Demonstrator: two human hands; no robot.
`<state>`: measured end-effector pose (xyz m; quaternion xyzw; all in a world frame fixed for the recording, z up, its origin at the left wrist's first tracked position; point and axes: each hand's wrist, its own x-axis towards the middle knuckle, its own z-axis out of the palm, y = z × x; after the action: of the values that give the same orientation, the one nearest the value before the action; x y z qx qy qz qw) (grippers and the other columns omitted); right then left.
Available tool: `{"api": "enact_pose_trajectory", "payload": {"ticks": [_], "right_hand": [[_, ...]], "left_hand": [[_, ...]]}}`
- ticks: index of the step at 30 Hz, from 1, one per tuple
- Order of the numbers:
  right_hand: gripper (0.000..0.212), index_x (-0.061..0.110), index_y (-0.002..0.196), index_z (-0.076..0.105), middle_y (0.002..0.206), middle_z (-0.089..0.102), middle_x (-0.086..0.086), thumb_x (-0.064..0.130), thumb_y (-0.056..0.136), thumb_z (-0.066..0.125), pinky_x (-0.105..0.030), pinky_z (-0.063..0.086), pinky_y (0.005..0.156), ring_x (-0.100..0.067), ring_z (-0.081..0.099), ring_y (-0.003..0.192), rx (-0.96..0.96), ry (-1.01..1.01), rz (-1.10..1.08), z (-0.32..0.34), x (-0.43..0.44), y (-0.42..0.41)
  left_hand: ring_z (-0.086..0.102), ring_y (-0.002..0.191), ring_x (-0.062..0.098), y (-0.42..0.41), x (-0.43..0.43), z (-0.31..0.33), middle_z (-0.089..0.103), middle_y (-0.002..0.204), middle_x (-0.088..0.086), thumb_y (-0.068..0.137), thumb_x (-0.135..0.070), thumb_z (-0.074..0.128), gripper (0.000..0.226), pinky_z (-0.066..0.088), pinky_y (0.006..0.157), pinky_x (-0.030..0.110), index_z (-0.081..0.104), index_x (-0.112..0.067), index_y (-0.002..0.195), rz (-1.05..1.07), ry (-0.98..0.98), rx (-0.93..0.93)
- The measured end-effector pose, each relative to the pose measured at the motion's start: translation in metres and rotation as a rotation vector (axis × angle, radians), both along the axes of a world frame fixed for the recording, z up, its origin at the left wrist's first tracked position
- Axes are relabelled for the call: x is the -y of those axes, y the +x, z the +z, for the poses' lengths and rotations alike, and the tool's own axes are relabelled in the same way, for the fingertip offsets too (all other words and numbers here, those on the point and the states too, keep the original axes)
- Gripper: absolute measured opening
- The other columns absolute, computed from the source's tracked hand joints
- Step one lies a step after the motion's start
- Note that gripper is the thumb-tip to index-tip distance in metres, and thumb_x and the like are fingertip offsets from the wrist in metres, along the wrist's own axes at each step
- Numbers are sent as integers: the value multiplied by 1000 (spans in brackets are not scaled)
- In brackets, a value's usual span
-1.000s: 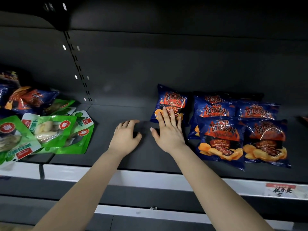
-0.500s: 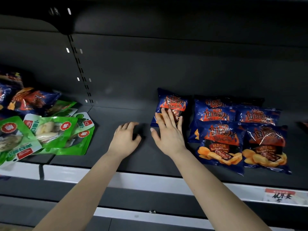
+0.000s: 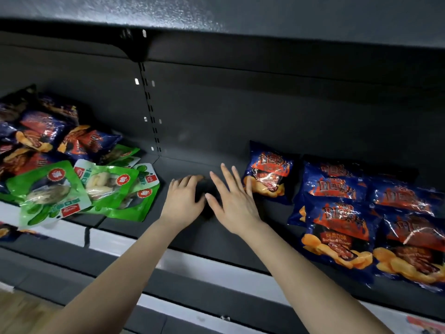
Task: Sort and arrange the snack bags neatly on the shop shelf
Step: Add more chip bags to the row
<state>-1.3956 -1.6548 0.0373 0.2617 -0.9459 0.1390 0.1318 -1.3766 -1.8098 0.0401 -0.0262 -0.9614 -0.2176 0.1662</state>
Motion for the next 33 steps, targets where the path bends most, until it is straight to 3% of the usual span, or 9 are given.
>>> {"api": "enact_pose_trajectory", "payload": {"ticks": [13,24,33], "right_hand": [[60,26,150,16,159,-3,3,52,97,24,-50,-9,113,-18,-9,145,50,-82,159,6,109,-21],[55,25,149,22,159,3,-1,46,98,29,-49,-2,116,-24,-4,146,25,-145,282,14,265,-16],[56,24,148,22,159,4,-1,47,98,27,-47,-4,115,-21,-5,145,-5,-130,344,22,367,-3]], "left_hand": [[46,118,33,20,109,7,57,123,10,82,-21,59,44,25,107,40,53,-13,124,192,-36,-52],[46,118,31,43,253,23,56,127,8,84,-19,57,42,28,103,37,54,-11,125,282,-67,-126],[44,121,29,75,339,21,54,131,6,83,-18,57,41,29,104,37,56,-12,123,314,-56,-119]]}}
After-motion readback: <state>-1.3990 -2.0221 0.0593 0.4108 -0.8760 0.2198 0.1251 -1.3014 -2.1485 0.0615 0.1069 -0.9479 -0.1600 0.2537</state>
